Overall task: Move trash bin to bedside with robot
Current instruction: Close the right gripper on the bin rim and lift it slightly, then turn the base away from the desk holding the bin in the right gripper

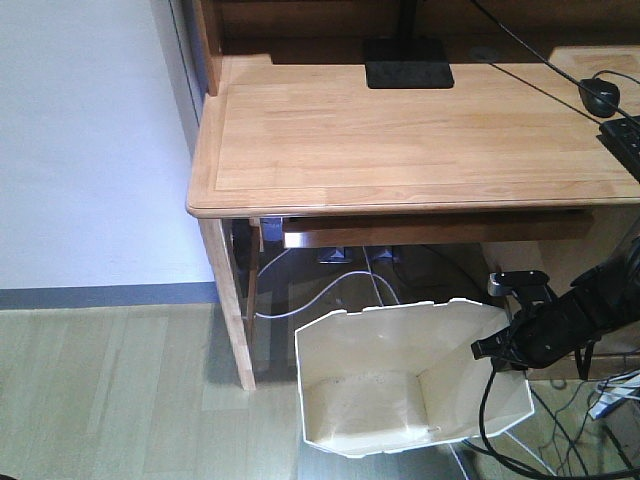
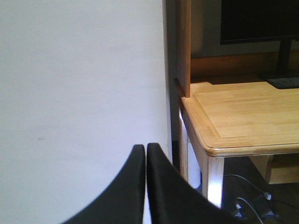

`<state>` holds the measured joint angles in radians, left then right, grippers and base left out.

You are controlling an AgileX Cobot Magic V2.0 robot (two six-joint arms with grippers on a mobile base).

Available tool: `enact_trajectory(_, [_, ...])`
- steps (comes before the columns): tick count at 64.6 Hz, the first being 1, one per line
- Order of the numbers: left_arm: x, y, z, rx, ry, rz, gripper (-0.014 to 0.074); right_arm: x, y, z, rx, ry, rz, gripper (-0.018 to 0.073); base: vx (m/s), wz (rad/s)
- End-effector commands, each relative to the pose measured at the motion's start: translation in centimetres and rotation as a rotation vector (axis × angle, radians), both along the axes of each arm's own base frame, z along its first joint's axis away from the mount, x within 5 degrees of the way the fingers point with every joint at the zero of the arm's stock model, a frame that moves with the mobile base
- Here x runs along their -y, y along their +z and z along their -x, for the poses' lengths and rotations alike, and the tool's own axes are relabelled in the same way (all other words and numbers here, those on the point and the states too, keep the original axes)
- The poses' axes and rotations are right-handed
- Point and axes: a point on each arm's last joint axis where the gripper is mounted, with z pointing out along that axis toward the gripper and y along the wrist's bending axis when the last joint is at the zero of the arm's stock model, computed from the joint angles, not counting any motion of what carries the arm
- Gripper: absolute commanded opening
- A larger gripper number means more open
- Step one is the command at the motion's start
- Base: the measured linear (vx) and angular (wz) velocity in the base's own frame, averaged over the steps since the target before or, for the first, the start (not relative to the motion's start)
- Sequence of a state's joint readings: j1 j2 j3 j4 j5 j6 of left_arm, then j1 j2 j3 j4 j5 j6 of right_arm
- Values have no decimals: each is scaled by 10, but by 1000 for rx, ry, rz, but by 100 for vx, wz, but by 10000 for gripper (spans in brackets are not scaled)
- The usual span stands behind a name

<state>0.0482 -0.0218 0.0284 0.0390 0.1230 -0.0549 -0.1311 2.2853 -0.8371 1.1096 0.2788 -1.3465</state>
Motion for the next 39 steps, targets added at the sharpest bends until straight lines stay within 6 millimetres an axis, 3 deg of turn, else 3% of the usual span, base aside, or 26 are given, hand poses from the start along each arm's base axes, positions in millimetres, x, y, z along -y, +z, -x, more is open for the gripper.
enact_trajectory(1, [0, 14, 1, 98, -5, 4, -6, -9, 25, -8, 36, -1, -123, -6, -1, 3])
enact_trajectory(39, [0, 14, 1, 98, -5, 4, -6, -9, 25, -8, 36, -1, -124, -6, -7, 25])
